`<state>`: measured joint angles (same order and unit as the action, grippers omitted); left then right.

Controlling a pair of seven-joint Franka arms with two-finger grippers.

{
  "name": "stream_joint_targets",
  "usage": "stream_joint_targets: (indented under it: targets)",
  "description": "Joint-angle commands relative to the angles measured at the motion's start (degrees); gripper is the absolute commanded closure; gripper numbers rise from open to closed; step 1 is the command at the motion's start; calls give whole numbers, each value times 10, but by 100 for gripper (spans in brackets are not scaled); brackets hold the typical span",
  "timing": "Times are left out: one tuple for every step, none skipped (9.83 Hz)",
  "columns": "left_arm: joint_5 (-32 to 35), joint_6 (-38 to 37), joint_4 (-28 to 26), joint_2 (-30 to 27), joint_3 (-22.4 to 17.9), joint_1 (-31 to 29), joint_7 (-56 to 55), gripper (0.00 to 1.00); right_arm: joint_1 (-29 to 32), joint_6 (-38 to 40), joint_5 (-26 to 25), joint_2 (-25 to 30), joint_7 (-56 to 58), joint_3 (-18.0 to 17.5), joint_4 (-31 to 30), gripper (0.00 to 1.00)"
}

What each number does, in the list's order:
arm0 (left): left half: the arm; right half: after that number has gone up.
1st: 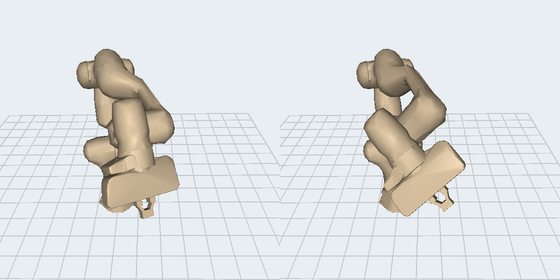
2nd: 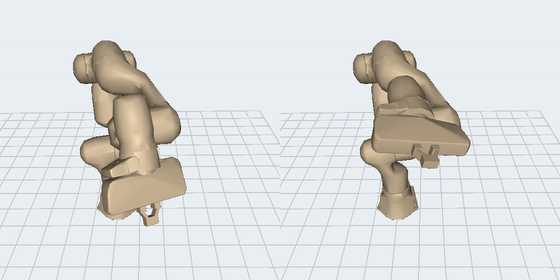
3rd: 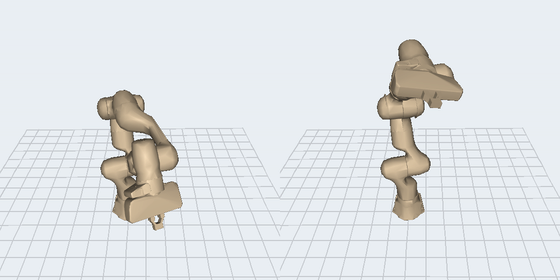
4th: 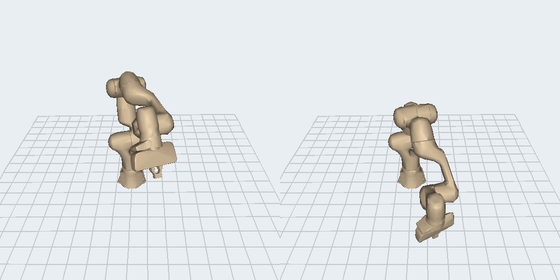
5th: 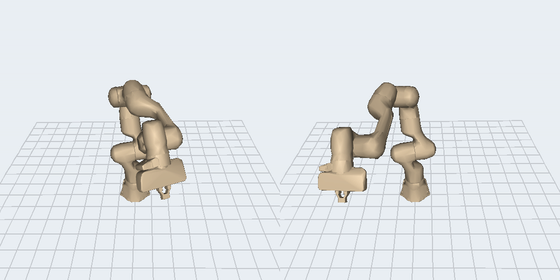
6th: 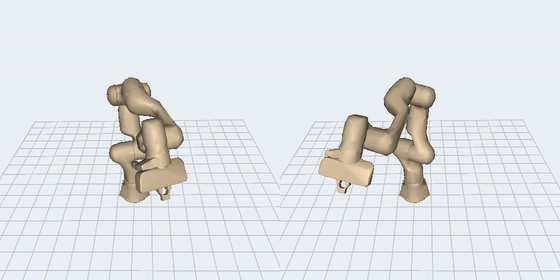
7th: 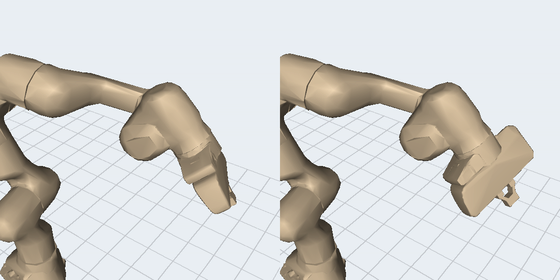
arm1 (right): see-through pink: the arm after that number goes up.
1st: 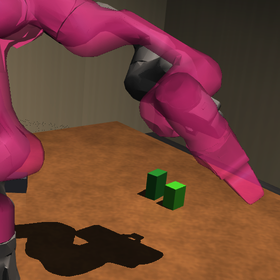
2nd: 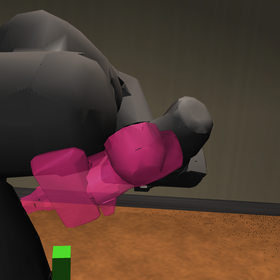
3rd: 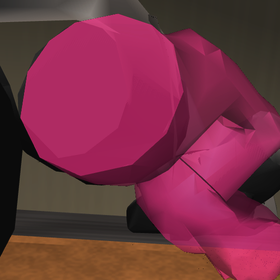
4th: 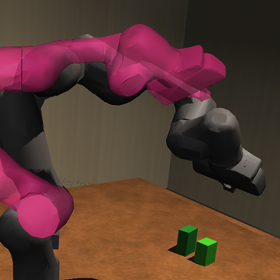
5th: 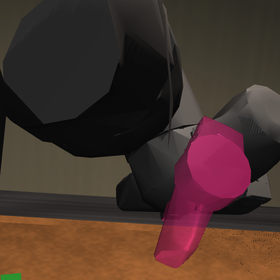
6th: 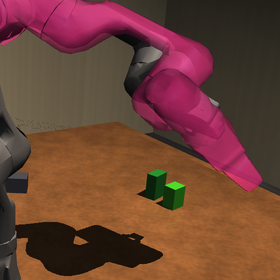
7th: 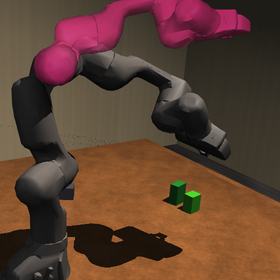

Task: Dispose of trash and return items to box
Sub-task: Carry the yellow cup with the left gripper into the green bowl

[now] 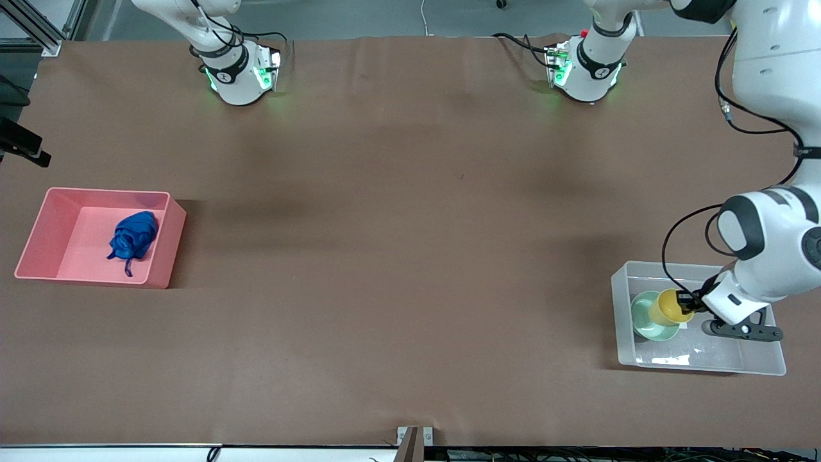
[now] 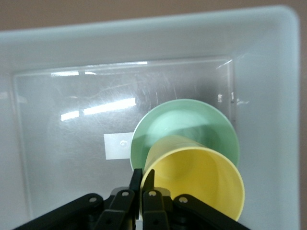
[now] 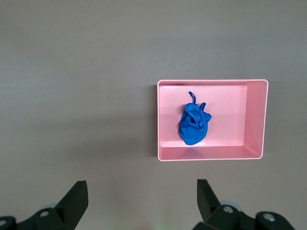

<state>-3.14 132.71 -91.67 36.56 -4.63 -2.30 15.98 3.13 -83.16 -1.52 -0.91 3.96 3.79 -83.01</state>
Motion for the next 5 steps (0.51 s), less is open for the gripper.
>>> stream_joint_targets:
  targets:
    - [4,-9,3,20,0,-5,-1,69,-2,5,5,-1,6,4,6,0]
    - [5,-9,2,14,0,-6,1,21,-2,4,5,-1,6,4,6,0]
    - [5,-10,1,-7,0,-5,1,1,-2,4,5,-1,6,4,6,0]
    - [5,-19,1,-34,1,0,-5,0,-2,4,5,-1,6,4,6,0]
    - [5,-47,1,-65,3,3,-9,0,-3,4,5,-1,6,4,6,0]
